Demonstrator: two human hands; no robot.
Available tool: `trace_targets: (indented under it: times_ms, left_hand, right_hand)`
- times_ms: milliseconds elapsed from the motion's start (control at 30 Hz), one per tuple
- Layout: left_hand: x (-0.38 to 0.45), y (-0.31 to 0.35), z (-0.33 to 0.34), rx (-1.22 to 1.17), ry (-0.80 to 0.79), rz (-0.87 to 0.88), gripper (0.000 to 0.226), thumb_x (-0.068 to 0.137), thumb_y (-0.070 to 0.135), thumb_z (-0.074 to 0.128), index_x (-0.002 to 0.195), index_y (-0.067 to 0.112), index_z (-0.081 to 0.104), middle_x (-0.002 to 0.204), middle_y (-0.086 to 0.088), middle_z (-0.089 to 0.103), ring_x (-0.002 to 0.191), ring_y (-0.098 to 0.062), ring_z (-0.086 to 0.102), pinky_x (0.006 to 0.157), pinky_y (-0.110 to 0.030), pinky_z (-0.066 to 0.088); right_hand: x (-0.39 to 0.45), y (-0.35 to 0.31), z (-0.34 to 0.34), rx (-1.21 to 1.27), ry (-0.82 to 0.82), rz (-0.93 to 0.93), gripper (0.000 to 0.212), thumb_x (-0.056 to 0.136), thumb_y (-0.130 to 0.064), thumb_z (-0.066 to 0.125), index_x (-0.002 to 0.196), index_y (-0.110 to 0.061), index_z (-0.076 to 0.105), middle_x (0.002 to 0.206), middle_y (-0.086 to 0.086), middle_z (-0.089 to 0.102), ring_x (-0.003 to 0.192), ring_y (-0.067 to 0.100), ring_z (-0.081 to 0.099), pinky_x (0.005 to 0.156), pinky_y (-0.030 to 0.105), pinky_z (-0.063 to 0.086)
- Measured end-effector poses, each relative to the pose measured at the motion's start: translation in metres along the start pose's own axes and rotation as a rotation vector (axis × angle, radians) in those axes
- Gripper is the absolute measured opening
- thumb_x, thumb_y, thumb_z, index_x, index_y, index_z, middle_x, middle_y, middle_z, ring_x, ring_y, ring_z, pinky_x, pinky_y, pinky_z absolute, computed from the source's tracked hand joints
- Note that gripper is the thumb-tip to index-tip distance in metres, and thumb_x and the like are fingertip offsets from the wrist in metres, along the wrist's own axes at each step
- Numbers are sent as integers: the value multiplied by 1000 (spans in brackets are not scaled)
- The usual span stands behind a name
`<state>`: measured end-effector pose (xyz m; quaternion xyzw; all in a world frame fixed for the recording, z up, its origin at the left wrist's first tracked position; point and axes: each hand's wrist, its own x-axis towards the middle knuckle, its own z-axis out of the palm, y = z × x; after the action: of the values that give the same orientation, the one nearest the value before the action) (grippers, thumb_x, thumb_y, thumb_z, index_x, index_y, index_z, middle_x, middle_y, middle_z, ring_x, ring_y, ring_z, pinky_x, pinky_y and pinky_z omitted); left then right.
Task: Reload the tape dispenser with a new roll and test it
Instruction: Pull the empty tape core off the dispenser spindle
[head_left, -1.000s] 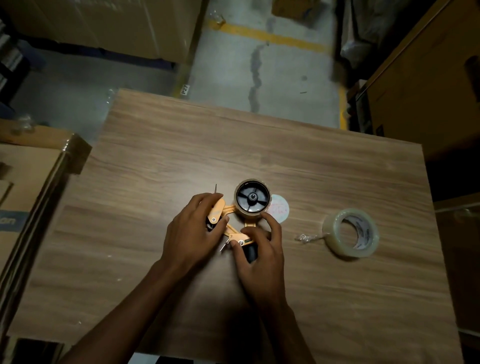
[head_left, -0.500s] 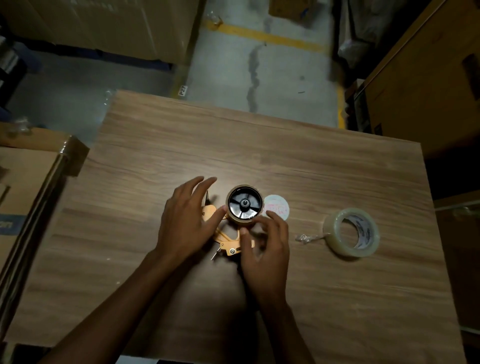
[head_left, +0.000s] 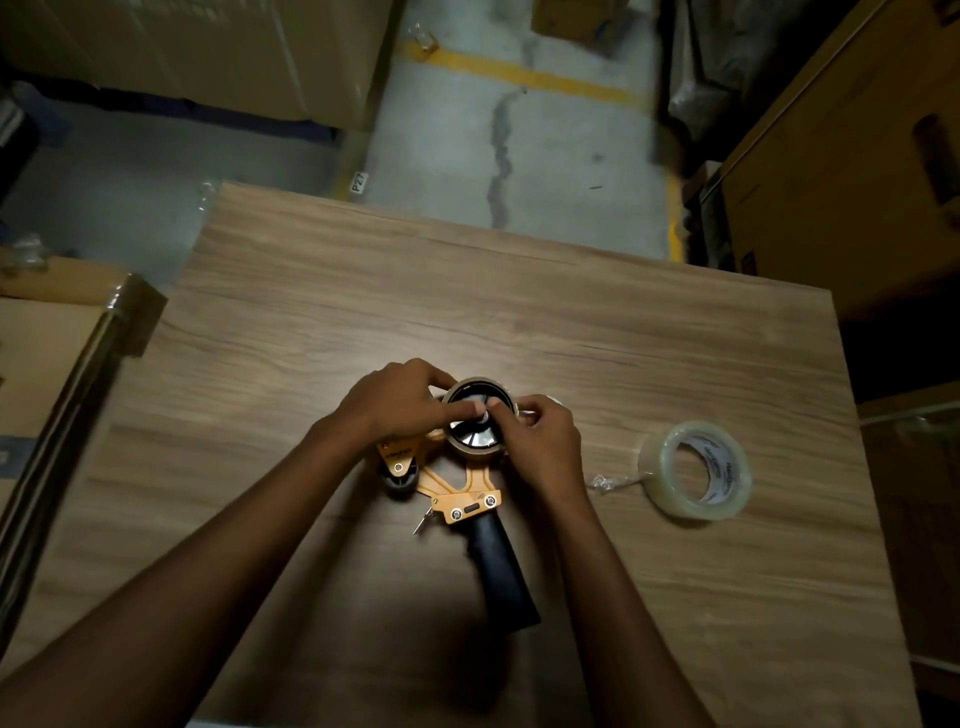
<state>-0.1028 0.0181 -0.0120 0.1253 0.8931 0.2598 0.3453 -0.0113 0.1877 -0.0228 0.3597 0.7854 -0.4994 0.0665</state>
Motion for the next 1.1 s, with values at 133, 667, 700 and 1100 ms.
trace_targets:
  times_ms: [133, 667, 700, 1100]
  left_hand:
    - [2, -2, 5, -133, -31, -54, 85, 51, 96, 60, 115, 44, 79, 83, 20, 71, 106, -19, 76, 99, -45, 59]
    - [-2, -9, 11, -576, -36, -61, 16, 87, 18, 88, 99, 27, 82, 95, -1, 85, 89, -14, 80, 72, -21, 58]
    - [-3, -9, 11, -603, -34, -73, 17, 87, 16, 87, 100, 25, 83, 95, -3, 85, 86, -12, 79, 68, -17, 56]
    - [-5, -9, 19, -729, 81, -123, 34, 85, 13, 88, 117, 8, 81, 107, -18, 82, 97, -26, 79, 64, -17, 55]
  right_hand:
    - [4, 1, -4, 121, -143, 89, 30, 90, -36, 81, 94, -6, 79, 93, 19, 80, 74, 24, 78, 71, 41, 67]
    - [4, -4, -3, 251, -227, 226, 32, 87, -17, 86, 109, 3, 72, 105, 26, 79, 92, 39, 80, 83, 54, 66]
    - [4, -4, -3, 249, -224, 218, 30, 88, -16, 85, 107, 3, 73, 105, 26, 79, 93, 40, 80, 83, 55, 66]
    - [5, -18, -4, 241, -175, 202, 29, 82, -12, 90, 98, -5, 68, 88, 13, 69, 79, 37, 78, 75, 55, 67]
